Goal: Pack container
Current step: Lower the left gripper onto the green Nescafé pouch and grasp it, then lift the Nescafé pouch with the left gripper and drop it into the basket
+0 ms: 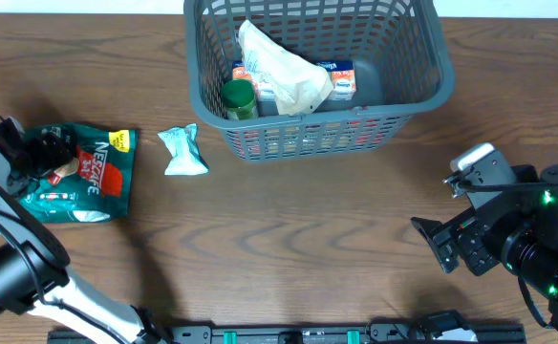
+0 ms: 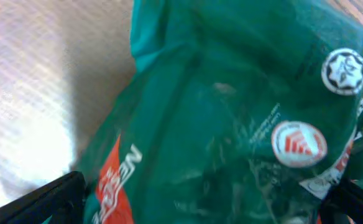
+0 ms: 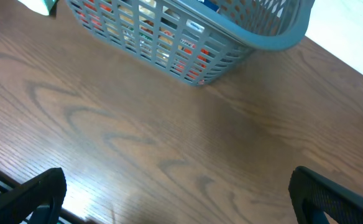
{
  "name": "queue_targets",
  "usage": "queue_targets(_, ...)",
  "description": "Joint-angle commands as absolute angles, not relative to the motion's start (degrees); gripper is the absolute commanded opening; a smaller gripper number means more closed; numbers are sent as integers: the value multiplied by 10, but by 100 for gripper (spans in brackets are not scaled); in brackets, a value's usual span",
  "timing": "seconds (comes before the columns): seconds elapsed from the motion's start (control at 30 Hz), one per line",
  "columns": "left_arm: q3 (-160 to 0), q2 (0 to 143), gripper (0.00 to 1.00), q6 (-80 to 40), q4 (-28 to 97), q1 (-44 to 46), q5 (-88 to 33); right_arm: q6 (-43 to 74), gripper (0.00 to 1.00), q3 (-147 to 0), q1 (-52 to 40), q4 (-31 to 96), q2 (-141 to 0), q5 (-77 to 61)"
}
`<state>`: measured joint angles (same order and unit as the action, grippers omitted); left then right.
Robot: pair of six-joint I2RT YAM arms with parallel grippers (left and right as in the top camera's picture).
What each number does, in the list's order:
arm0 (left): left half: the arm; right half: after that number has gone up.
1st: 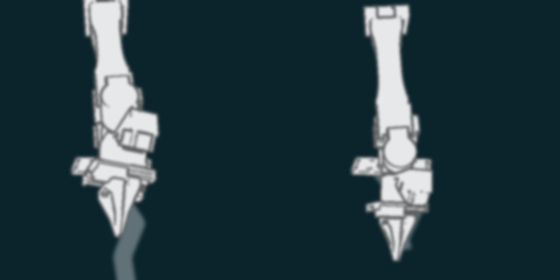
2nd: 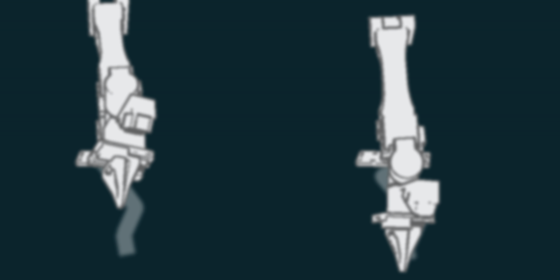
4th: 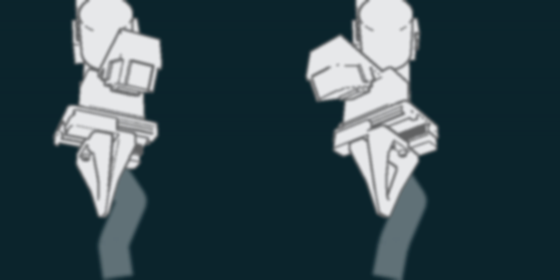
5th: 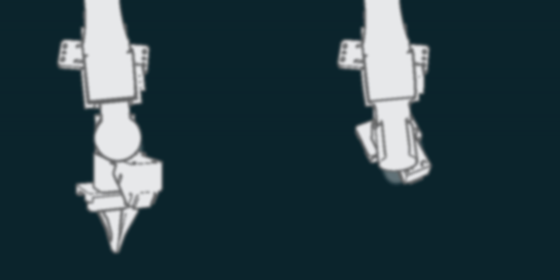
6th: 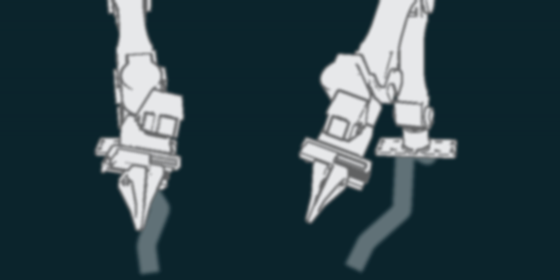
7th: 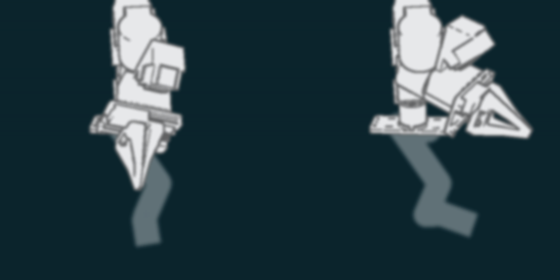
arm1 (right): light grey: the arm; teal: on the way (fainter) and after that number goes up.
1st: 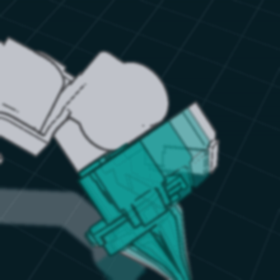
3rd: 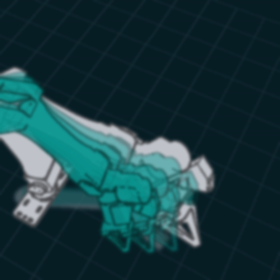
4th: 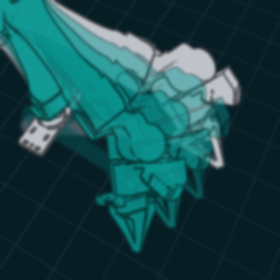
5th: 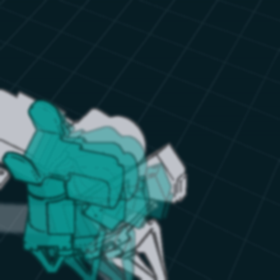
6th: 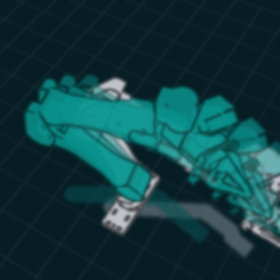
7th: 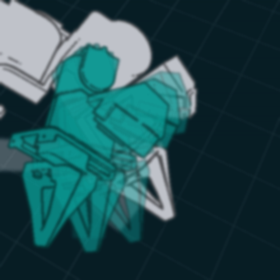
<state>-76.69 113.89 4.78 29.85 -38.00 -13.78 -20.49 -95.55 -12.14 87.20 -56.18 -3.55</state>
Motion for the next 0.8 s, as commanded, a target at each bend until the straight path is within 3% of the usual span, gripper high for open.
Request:
queue_targets(0.0, -752, 1210, 99, 60, 307, -375, -165, -197, 99, -956, -123, 873, -561, -32)
queue_targets(0.07, -752, 1225, 95, 60, 308, -374, -165, -197, 99, -956, -123, 873, -561, -32)
queue_targets(0.13, -752, 1237, 77, 60, 308, -374, -165, -197, 99, -956, -123, 873, -561, -32)
queue_targets(0.33, -753, 1243, 7, 62, 308, -373, -166, -197, 99, -956, -123, 873, -561, -32)
queue_targets(0.77, -779, 1160, 6, 46, 308, -373, -312, -197, 99, -956, -123, 873, -561, -32)
